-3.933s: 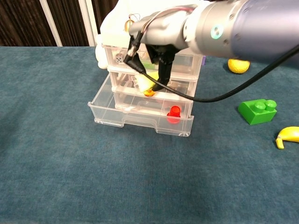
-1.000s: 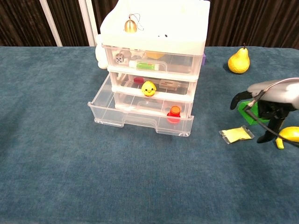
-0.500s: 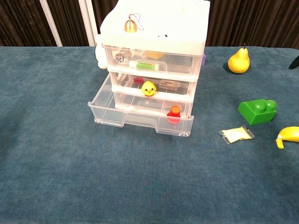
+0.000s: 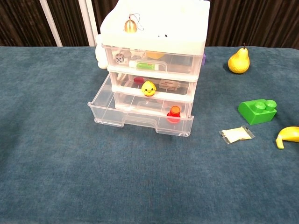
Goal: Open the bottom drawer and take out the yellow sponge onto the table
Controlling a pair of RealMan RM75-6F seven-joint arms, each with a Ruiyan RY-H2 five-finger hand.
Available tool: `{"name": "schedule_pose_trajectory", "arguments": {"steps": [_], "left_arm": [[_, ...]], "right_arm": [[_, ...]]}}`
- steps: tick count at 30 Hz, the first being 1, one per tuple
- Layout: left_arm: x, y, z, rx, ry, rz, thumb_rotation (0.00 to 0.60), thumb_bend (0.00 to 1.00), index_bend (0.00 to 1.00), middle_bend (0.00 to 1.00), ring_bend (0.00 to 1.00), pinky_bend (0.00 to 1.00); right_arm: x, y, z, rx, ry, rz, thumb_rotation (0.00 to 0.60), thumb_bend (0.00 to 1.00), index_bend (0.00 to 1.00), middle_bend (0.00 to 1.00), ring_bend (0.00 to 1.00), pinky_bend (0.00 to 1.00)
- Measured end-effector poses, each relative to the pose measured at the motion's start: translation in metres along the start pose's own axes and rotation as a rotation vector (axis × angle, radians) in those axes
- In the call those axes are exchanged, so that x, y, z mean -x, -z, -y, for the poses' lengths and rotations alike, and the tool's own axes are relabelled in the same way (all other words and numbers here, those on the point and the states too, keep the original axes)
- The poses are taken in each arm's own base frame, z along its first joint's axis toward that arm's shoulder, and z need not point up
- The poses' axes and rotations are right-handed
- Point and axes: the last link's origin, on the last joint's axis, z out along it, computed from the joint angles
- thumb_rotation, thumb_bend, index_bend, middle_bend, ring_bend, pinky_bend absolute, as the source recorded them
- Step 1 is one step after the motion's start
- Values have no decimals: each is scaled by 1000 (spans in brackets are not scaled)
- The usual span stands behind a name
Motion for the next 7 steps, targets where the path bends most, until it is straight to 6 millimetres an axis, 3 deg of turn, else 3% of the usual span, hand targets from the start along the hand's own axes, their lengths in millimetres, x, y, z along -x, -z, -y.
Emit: {"name": "schedule_pose_trajectory", "arguments": {"steps": [7], "left_arm": [[-3,4,-5,40,2,-13,600,361,34,0,0,0]], "right_arm": [[12,10,-2,9,-8,0,600,87,26,55,201,231]]}}
